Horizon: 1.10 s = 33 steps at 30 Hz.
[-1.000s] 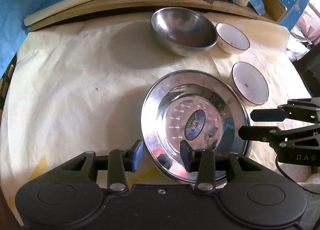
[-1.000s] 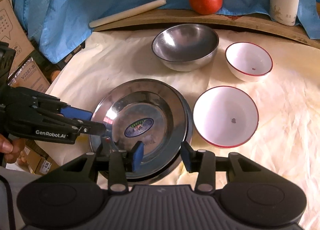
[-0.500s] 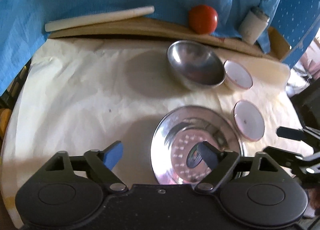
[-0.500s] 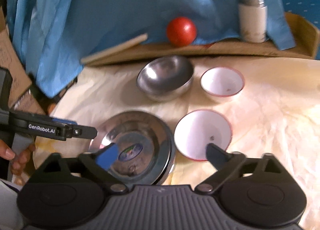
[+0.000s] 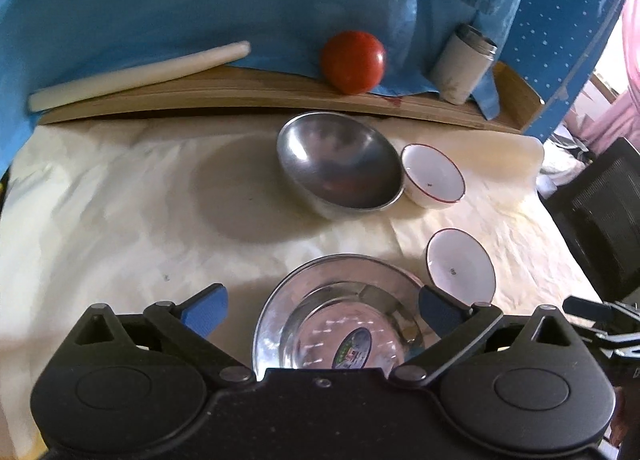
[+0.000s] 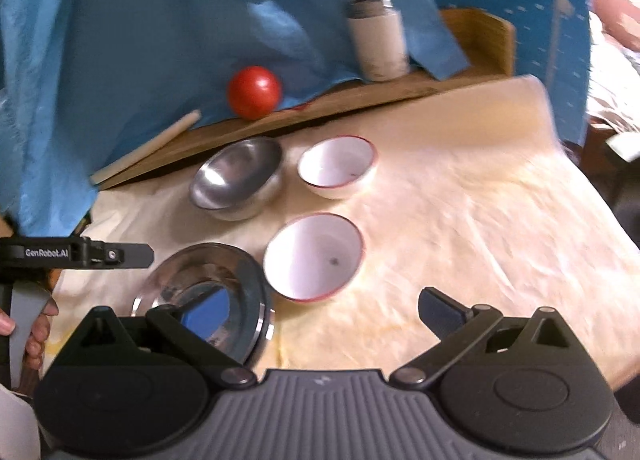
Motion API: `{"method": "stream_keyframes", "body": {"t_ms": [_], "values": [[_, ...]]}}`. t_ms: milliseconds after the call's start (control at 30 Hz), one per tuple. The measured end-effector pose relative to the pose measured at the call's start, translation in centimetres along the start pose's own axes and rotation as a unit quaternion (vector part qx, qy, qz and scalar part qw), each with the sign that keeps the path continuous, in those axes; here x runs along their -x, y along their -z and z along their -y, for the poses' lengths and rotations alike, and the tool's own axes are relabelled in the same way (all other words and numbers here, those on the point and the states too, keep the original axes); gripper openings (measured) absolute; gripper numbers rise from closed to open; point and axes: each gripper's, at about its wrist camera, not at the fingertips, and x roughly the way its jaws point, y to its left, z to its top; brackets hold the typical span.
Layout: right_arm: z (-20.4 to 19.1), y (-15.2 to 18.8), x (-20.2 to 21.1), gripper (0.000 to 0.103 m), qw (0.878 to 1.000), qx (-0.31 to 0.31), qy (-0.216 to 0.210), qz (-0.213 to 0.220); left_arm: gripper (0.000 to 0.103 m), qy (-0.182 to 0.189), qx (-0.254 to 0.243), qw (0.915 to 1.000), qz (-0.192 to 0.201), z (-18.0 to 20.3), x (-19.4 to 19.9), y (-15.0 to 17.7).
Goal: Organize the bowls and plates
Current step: 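Open the right gripper and move both grippers toward the steel bowl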
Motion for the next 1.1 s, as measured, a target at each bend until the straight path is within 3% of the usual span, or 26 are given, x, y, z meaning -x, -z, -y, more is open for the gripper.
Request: {"method": "stream_keyframes", "body": {"t_ms": [367,633,900,1100], "values": [[0.8,3.4,1.5,0.103,0.996,-0.065,0.060,-0.003,0.102,0.056,-0.094,0.9938,-0.022,2.5,-2.3,-0.7],[1.3,2.9,1.5,0.103,0.996,-0.061,0.070,-0.009,0.102,0.082,-0.114,0.9894,-0.037,3.8,-3.3,-0.6],[2.9,-0.6,-0.6,0.103,0.999,-0.009,0.035,-0.021,0.102,0.055,-0.068,0.9959,-0.022,4.1,-3.7,-1.4],[4.2,-4.8,-3.3,0.103,0.997,0.067,-0.022,-0.016,0.102,0.007,0.018,0.9998,0.009,3.9,-3.8,-3.3]]}}
